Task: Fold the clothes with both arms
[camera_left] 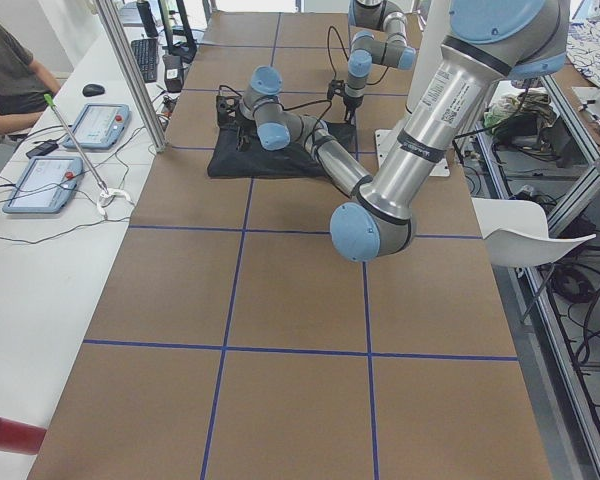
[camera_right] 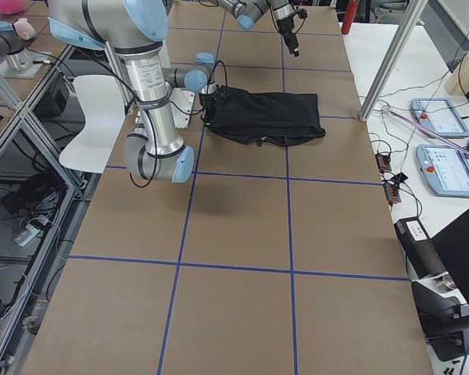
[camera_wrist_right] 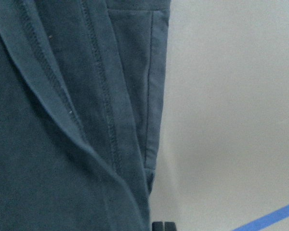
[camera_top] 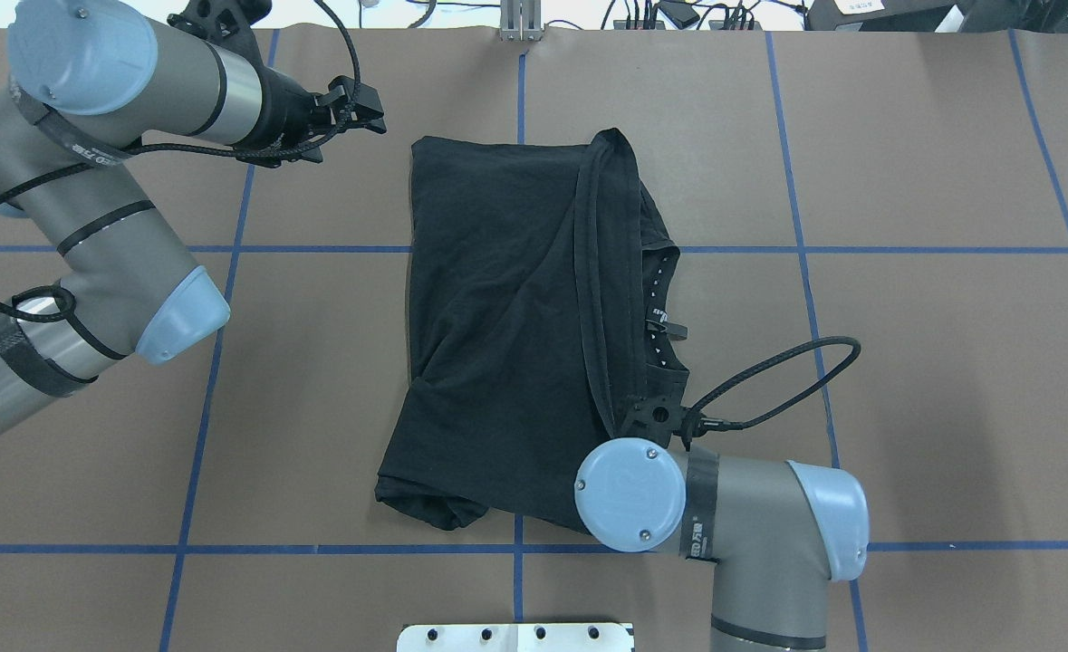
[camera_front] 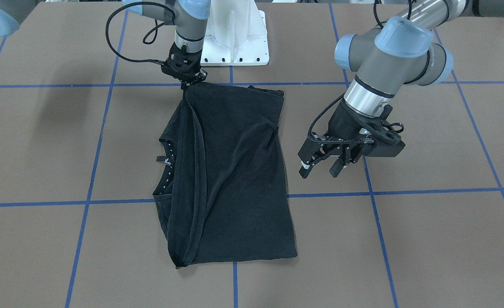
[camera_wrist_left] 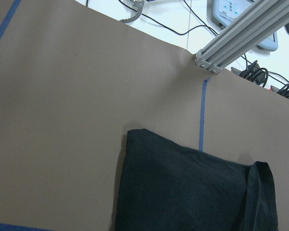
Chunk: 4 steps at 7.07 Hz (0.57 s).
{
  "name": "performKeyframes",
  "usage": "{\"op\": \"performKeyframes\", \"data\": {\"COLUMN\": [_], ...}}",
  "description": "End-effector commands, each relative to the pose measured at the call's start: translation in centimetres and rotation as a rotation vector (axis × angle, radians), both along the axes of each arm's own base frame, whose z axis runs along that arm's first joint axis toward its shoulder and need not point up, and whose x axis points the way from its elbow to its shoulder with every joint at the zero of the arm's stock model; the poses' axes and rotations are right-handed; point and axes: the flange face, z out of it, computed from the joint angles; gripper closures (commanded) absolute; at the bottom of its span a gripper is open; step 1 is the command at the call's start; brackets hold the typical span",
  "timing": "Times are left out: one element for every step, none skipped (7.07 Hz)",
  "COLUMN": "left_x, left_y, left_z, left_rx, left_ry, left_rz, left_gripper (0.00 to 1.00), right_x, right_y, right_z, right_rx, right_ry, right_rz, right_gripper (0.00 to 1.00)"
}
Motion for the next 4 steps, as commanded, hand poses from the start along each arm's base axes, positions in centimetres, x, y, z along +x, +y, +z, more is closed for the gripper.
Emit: {"op": "performKeyframes", "data": {"left_x": [0.2, 0.3, 0.3, 0.3], "left_y": [-0.1, -0.1, -0.1, -0.1], "left_z": [0.3, 0.3, 0.3, 0.3], "left_rx": [-0.005, -0.006, -0.006, -0.004], "left_ry": [-0.006, -0.006, -0.006, -0.006], "left_rz": [0.001, 0.001, 0.001, 0.002], "left_gripper": [0.09, 0.09, 0.09, 0.09], "right_x": [1.9, 1.8, 1.4, 0.5], "right_y": [-0.8, -1.2, -2.3, -3.8], "right_z": [-0.9, -1.3, -1.3, -0.7], "right_rx": [-0.004, -0.056, -0.059, -0.015], "right_ry": [-0.038, -0.099, -0.134, -0.098], "right_rz": [0.046, 0.153, 0.176, 0.118], "right_gripper": [0.0, 0.0, 0.0, 0.0]}}
